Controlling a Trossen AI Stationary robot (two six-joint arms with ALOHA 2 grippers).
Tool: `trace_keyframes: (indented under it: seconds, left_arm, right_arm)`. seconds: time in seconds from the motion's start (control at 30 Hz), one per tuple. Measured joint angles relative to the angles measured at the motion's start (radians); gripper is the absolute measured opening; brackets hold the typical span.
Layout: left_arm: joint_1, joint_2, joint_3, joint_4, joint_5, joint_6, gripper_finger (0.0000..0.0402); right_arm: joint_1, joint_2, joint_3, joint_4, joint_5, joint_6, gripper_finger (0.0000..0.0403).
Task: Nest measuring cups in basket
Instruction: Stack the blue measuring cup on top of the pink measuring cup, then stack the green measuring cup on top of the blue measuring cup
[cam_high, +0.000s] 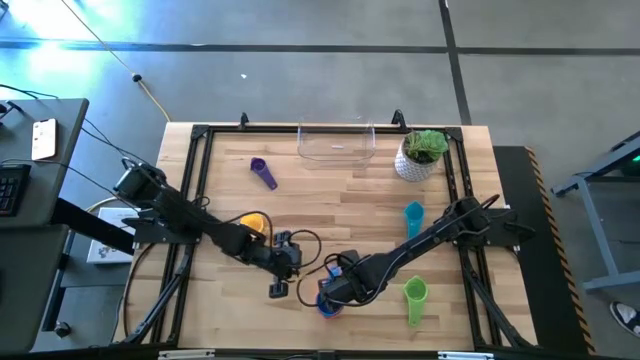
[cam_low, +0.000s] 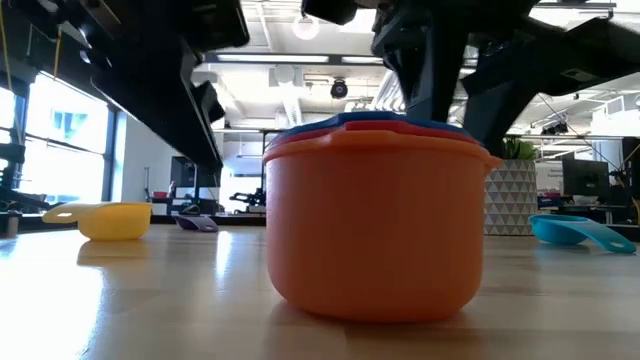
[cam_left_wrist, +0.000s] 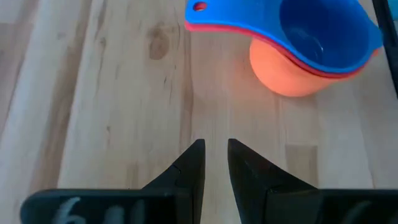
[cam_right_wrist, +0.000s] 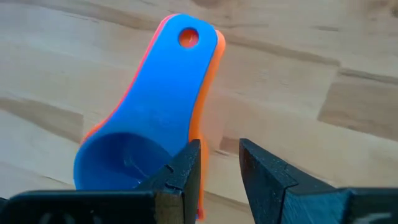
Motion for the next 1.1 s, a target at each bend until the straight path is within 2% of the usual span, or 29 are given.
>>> trace_keyframes:
  seconds: [0.13, 0.27, 0.57, 0.77, 1.1]
  left_arm:
    - [0.004, 0.004, 0.000, -0.032, 0.017, 0.000, 0.0060]
    - [0.002, -0.046, 0.000, -0.104, 0.017, -0.007, 0.0060]
    - [0.002, -0.253, 0.000, -0.253, 0.013, -0.062, 0.0060]
    - [0.002, -0.399, 0.001, -0.276, 0.010, -0.087, 0.0060]
    - [0.002, -0.565, 0.000, -0.316, -0.070, -0.114, 0.0060]
  right_arm:
    - [-0.006, 0.000, 0.000, -0.021, 0.000, -0.014, 0.0101]
    - [0.000, -0.012, 0.000, -0.067, -0.005, -0.014, 0.0101]
    - [0.031, -0.065, 0.000, -0.183, -0.006, -0.014, 0.0101]
    - [0.073, -0.065, 0.000, -0.260, -0.062, -0.067, 0.0101]
    - [0.134, -0.080, 0.000, -0.485, -0.138, -0.127, 0.0101]
